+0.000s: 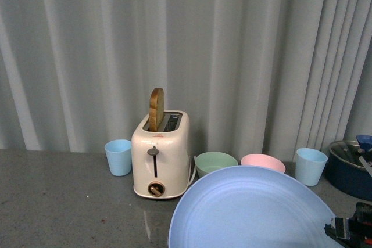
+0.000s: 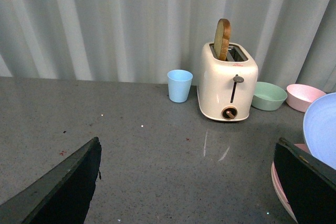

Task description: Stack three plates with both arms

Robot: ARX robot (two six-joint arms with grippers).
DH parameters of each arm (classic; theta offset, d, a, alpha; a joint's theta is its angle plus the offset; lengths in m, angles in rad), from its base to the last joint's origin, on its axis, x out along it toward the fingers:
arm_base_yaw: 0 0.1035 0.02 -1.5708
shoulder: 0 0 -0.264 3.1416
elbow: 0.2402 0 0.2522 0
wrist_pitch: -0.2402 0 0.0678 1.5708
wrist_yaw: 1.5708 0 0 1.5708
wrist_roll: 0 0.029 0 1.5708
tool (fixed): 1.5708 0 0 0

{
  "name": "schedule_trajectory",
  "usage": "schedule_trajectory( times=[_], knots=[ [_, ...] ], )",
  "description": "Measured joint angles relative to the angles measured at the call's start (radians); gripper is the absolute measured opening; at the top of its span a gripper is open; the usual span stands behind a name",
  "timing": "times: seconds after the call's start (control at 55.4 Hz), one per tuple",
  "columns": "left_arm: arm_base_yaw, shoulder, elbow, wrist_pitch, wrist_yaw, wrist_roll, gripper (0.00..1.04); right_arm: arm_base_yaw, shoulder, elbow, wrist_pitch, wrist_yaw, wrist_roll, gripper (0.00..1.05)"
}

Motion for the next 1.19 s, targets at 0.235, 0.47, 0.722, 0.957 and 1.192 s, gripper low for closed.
schedule_trajectory(
  times=[0.235, 0.47, 0.722, 0.957, 1.192],
  knots=[
    [0.000, 0.000, 0.000, 0.000, 0.000, 0.000, 0.98, 0.010, 0.106, -0.001, 0.037, -0.013, 0.046, 0.03],
    [0.000, 0.000, 0.000, 0.000, 0.000, 0.000, 0.98, 0.013, 0.178, -0.006, 0.074, -0.022, 0.068, 0.03],
    [0.000, 0.000, 0.000, 0.000, 0.000, 0.000, 0.98, 0.013, 0.210, -0.006, 0.082, -0.029, 0.080, 0.03],
    [0.000, 0.000, 0.000, 0.000, 0.000, 0.000, 0.98, 0.013, 0.220, -0.006, 0.082, -0.028, 0.084, 0.21],
    [0.000, 0.000, 0.000, 0.000, 0.000, 0.000, 0.98, 0.015, 0.138, -0.025, 0.075, -0.030, 0.087, 0.60]
  ],
)
